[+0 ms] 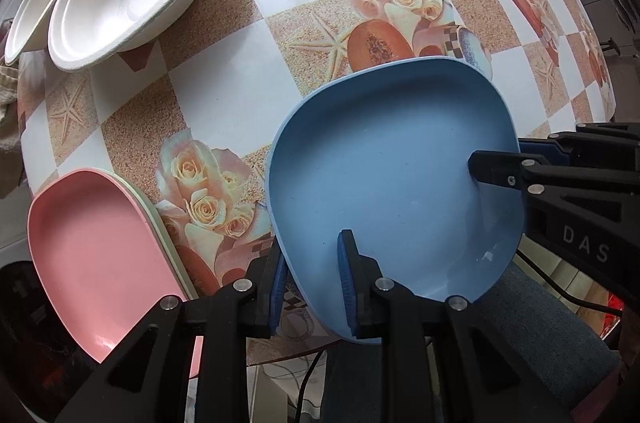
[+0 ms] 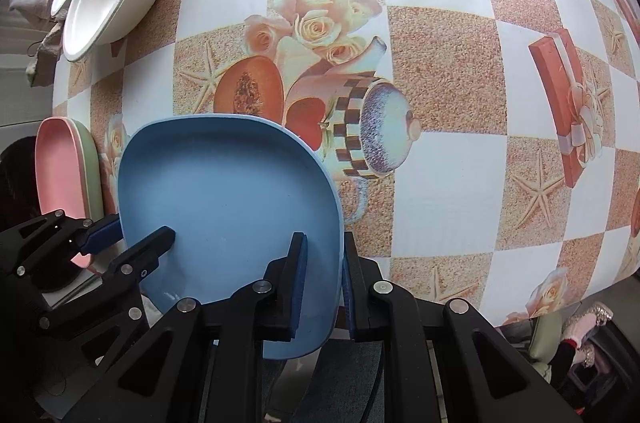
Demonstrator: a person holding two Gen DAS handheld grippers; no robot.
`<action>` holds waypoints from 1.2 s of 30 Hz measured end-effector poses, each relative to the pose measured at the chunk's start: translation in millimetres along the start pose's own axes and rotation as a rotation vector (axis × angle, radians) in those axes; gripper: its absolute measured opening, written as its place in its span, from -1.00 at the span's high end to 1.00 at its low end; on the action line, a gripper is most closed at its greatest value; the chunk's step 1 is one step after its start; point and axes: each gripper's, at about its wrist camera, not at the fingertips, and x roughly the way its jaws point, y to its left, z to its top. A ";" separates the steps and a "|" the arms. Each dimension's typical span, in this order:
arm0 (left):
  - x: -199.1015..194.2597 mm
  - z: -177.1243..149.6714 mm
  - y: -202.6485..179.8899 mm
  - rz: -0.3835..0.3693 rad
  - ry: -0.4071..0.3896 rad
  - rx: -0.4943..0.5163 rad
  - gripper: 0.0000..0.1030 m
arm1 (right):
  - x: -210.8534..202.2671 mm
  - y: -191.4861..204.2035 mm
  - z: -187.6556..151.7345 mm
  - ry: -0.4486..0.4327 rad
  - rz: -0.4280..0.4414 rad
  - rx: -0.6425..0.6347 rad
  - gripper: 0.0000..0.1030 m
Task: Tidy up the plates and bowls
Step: 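Lift the blue plate with both grippers and carry it over the pink plate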
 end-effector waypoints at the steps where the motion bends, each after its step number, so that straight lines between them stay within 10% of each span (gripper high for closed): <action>1: -0.3 -0.8 -1.3 -0.005 0.005 0.006 0.50 | 0.4 -1.7 -2.6 0.007 0.003 0.008 0.64; 13: -35.1 -3.5 -4.4 -0.018 -0.054 0.050 0.50 | -28.4 -5.3 -17.7 0.007 0.010 -0.001 0.64; 36: -82.6 -49.3 79.8 0.056 -0.175 -0.137 0.50 | -40.2 108.8 -6.9 -0.022 0.005 -0.216 0.64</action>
